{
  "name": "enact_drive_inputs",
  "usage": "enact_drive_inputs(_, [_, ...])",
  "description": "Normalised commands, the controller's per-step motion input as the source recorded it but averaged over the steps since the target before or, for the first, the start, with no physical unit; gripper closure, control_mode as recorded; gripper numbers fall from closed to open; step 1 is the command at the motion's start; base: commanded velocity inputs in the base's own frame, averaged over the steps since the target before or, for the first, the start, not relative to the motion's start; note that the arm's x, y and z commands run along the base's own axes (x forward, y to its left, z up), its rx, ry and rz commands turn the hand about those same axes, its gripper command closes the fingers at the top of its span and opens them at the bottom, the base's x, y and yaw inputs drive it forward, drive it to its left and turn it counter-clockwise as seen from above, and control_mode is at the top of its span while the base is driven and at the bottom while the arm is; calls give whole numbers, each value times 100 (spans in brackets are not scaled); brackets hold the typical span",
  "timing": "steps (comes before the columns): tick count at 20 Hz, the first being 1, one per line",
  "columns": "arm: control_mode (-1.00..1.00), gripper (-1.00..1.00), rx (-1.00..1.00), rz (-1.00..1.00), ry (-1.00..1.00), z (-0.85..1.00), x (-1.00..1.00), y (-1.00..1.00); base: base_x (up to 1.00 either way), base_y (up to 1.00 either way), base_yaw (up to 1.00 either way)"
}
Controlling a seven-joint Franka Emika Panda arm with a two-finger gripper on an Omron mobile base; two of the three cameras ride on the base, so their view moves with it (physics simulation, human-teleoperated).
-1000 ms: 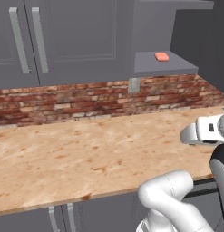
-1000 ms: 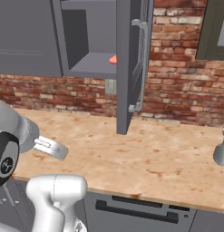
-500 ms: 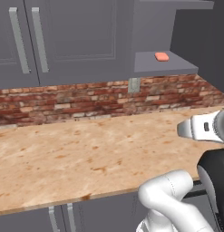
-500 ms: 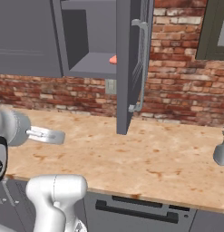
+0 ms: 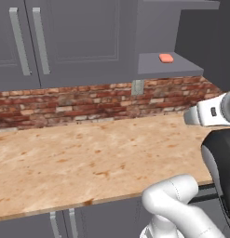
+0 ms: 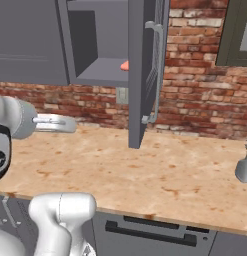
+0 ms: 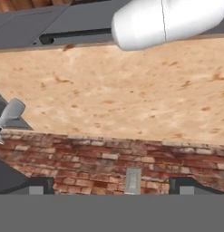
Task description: Locate and retrieve the spray and bar soap from the cabinet. Place them next to the sink.
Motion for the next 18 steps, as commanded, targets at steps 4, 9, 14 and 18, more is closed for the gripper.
enact_drive_inputs(4, [-100, -100, 3, -12, 1, 5, 23, -8, 0, 0, 0])
enact_drive_inputs(9, [-100, -100, 0, 2, 7, 32, 21, -4, 0, 0, 0])
enact_drive_inputs(14, [-100, -100, -2, 15, 1, 86, 31, -12, 0, 0, 0])
enact_drive_inputs(18, [-100, -100, -1, -7, -4, 9, 4, 0, 0, 0, 0])
